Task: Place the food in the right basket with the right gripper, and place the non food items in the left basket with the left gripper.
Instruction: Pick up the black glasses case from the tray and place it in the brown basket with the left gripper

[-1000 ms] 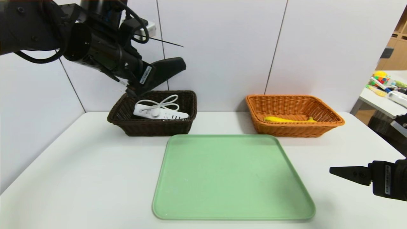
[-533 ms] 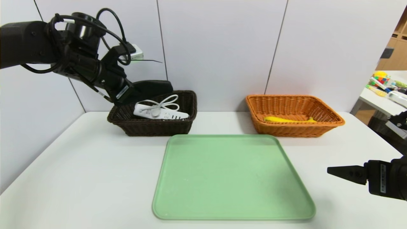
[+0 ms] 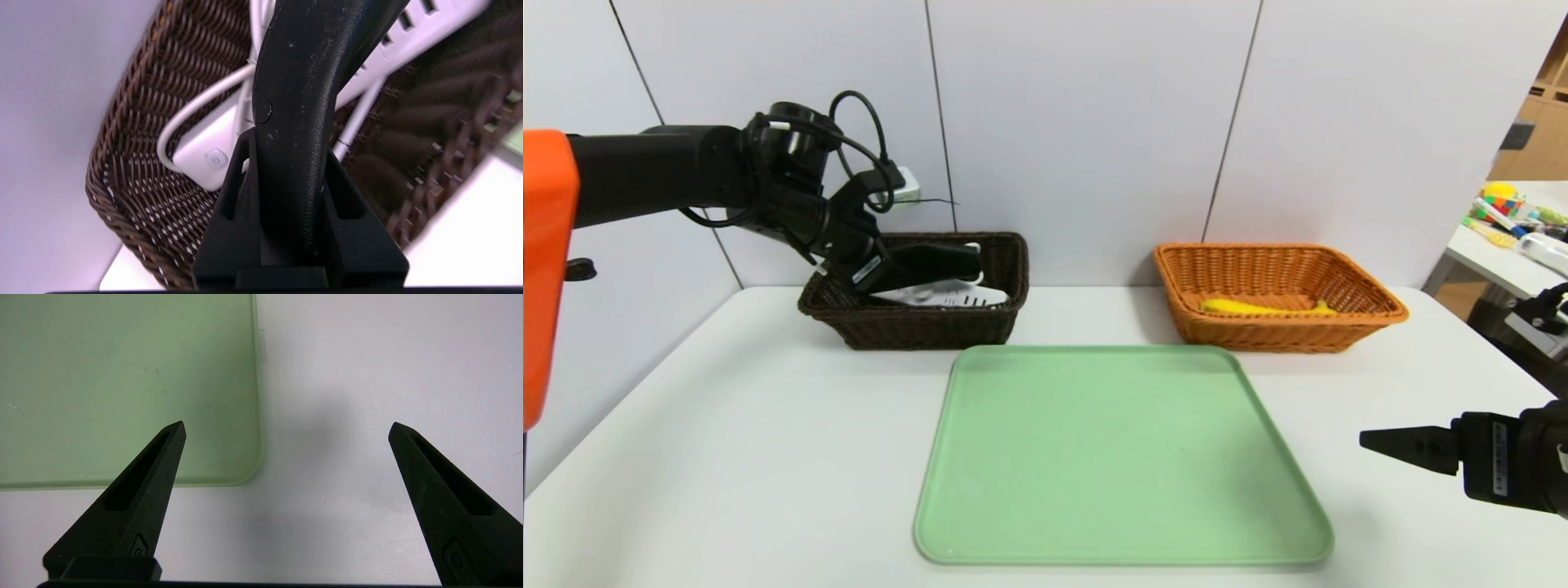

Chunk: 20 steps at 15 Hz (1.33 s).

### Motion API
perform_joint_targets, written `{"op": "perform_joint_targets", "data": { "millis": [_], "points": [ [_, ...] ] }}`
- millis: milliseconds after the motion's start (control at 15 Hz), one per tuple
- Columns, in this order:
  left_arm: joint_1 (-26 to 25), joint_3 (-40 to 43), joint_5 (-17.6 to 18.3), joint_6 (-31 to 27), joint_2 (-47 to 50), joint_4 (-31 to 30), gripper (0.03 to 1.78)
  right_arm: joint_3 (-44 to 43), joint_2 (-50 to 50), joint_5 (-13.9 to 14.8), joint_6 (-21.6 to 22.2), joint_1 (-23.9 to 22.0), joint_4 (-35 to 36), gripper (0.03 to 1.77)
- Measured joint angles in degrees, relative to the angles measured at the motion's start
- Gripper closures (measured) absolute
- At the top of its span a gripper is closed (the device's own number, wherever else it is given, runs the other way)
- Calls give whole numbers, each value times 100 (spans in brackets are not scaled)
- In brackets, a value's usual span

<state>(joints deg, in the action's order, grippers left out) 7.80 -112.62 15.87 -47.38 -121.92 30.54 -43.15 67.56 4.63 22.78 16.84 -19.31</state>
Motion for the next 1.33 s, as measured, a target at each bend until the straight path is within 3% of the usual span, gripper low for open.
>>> {"op": "perform_joint_targets", "data": {
  "millis": [200, 533, 867, 1333],
  "points": [
    [2, -23, -22, 9, -176, -151, 97, -6, 73, -9, -5, 0, 7, 9],
    [-10, -23, -15, 211, -173, -362, 56, -11, 179, -17, -5, 2, 13, 9],
    [-15, -12, 2, 329, 216, -306, 35, -22, 187, -17, -5, 2, 16, 9],
    [-30, 18, 5, 585, 990, -41, 20, -33, 162, -30, 4, 44, 16, 9]
  ]
}}
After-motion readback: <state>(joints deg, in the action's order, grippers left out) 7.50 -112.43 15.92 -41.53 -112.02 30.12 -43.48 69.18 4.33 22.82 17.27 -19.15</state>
